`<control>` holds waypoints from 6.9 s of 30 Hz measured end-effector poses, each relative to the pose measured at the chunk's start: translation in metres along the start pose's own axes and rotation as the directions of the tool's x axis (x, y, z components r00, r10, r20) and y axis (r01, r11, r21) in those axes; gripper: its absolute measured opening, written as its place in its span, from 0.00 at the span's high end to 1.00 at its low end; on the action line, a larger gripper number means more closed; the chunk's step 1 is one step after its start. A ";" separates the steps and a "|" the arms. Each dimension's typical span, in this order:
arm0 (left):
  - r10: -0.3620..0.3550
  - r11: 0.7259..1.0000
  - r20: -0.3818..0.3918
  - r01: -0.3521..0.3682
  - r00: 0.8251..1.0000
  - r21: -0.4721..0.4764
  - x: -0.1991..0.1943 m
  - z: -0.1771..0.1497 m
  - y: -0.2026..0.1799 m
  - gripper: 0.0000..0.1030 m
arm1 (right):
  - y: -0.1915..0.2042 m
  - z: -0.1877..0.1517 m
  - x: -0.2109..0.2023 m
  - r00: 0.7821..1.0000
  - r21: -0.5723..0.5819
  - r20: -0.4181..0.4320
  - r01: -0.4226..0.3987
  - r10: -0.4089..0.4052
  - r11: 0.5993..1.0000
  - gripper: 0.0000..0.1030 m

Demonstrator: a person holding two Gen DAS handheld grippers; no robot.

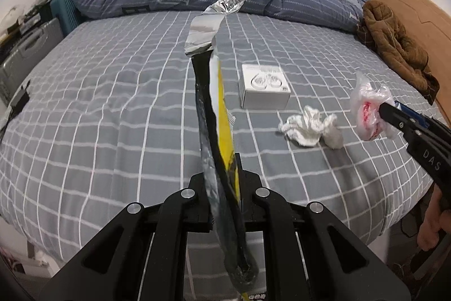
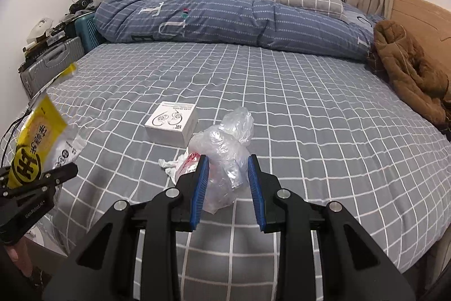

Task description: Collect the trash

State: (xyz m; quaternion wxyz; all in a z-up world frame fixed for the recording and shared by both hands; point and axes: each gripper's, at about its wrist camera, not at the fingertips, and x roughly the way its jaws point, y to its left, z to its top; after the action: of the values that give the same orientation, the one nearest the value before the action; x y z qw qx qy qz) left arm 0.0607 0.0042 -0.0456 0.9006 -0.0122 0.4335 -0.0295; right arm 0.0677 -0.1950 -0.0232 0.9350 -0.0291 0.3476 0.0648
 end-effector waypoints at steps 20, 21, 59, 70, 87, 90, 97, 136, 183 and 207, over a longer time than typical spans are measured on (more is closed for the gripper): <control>0.014 1.000 -0.001 -0.014 1.000 -0.009 -0.042 -0.049 -0.011 0.91 | 0.012 -0.042 -0.055 1.000 0.021 -0.006 -0.026 0.026 0.999 0.73; 0.014 1.000 -0.002 -0.014 1.000 -0.010 -0.043 -0.051 -0.011 0.91 | 0.012 -0.043 -0.057 1.000 0.020 -0.006 -0.026 0.026 0.999 0.73; -0.016 0.999 -0.114 0.011 0.993 -0.040 -0.083 -0.161 -0.021 0.91 | 0.041 -0.157 -0.111 0.981 0.029 -0.181 -0.071 0.075 0.997 0.73; -0.021 0.999 -0.196 0.012 0.980 -0.048 -0.073 -0.192 -0.021 0.91 | 0.048 -0.193 -0.105 0.953 0.037 -0.290 -0.082 0.090 0.996 0.73; -0.010 0.997 -0.350 -0.020 0.937 -0.080 -0.007 -0.236 0.010 0.91 | 0.057 -0.253 -0.037 0.850 0.006 -0.521 -0.089 0.079 0.996 0.72; -0.008 0.995 -0.373 -0.030 0.928 -0.095 0.000 -0.244 0.019 0.91 | 0.062 -0.256 -0.030 0.836 0.013 -0.541 -0.103 0.093 0.995 0.72; 0.007 0.992 -0.377 -0.053 0.926 -0.113 -0.003 -0.250 0.033 0.91 | 0.083 -0.258 -0.024 0.825 -0.021 -0.552 -0.159 0.121 0.987 0.70; -0.071 0.997 -0.399 0.075 0.914 -0.006 0.009 -0.258 -0.056 0.88 | -0.020 -0.251 -0.057 0.898 0.060 -0.439 0.068 -0.035 0.996 0.07; 0.055 0.997 0.042 -0.052 0.998 -0.061 -0.096 -0.137 -0.011 0.06 | 0.000 -0.149 -0.102 0.995 0.023 -0.086 0.044 -0.042 0.999 0.07; 0.077 0.995 0.108 -0.070 0.991 -0.067 -0.022 0.008 0.018 0.06 | 0.002 -0.029 -0.012 0.999 0.014 -0.017 0.030 -0.030 0.999 0.07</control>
State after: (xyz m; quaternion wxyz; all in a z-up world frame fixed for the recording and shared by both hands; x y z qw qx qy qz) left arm 0.0537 0.0233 -0.0242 0.9228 -0.0262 0.3840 0.0179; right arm 0.0400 -0.1969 -0.0372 0.9330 -0.0283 0.3555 0.0481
